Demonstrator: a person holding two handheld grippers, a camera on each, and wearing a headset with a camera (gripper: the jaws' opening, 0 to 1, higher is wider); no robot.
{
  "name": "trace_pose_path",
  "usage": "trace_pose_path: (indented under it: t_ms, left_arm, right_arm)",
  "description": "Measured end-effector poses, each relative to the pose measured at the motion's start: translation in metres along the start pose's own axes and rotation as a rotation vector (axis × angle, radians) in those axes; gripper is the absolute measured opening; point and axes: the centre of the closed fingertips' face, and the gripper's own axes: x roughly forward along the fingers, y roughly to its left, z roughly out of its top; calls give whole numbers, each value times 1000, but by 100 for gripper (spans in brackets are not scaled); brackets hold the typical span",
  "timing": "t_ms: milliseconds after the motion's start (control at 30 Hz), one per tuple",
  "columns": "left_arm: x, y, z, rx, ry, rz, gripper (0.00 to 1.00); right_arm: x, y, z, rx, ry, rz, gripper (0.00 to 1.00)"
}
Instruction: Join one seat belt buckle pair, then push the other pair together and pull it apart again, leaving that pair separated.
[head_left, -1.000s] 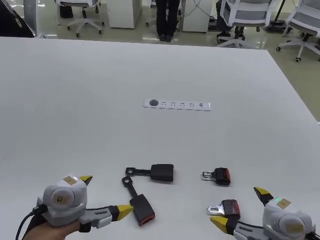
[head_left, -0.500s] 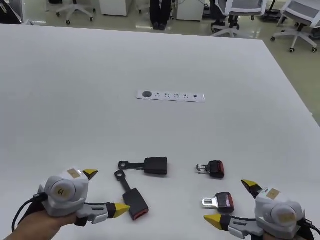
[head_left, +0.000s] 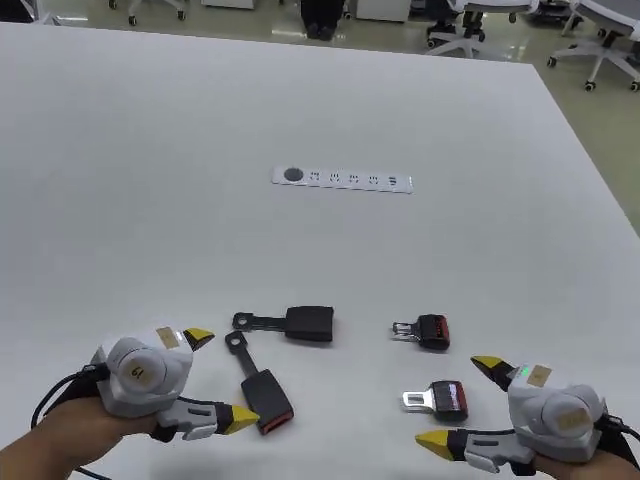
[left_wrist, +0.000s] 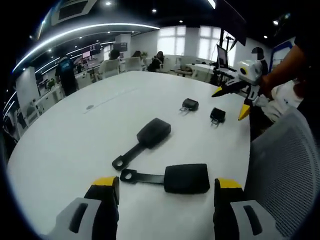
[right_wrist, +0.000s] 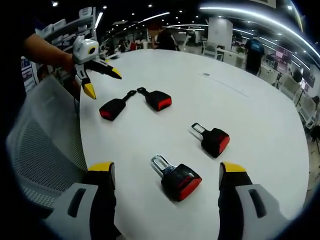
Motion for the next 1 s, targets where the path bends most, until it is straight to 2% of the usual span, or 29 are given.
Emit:
trace_pose_path:
  t_ms: [167, 233, 333, 500, 567, 733, 833, 1000]
  left_arm:
    - [8, -5, -4, 74, 41, -48, 77]
    - [10, -9, -3, 118, 65, -80, 76]
    - [16, -11, -9, 204, 117, -114, 76]
    - [27, -15, -8, 274, 140, -172, 73]
    - [31, -16, -11, 321, 173, -210, 72]
    - [43, -19, -16, 445, 224, -279, 69]
    - [49, -20, -16, 515, 241, -310, 67]
    - [57, -22, -22, 625, 284, -381, 61]
  right_arm:
    - [3, -2, 1, -12, 22, 30, 84]
    - [5, -4, -2, -21, 34, 46, 84]
    - [7, -3, -4, -28, 49, 71, 83]
    - [11, -1, -9, -27, 71, 102, 82]
    - [12, 2, -10, -12, 75, 126, 82]
    - [16, -1, -16, -33, 94, 158, 80]
    - [17, -6, -20, -55, 113, 176, 79]
    - [20, -11, -26, -94, 140, 213, 75]
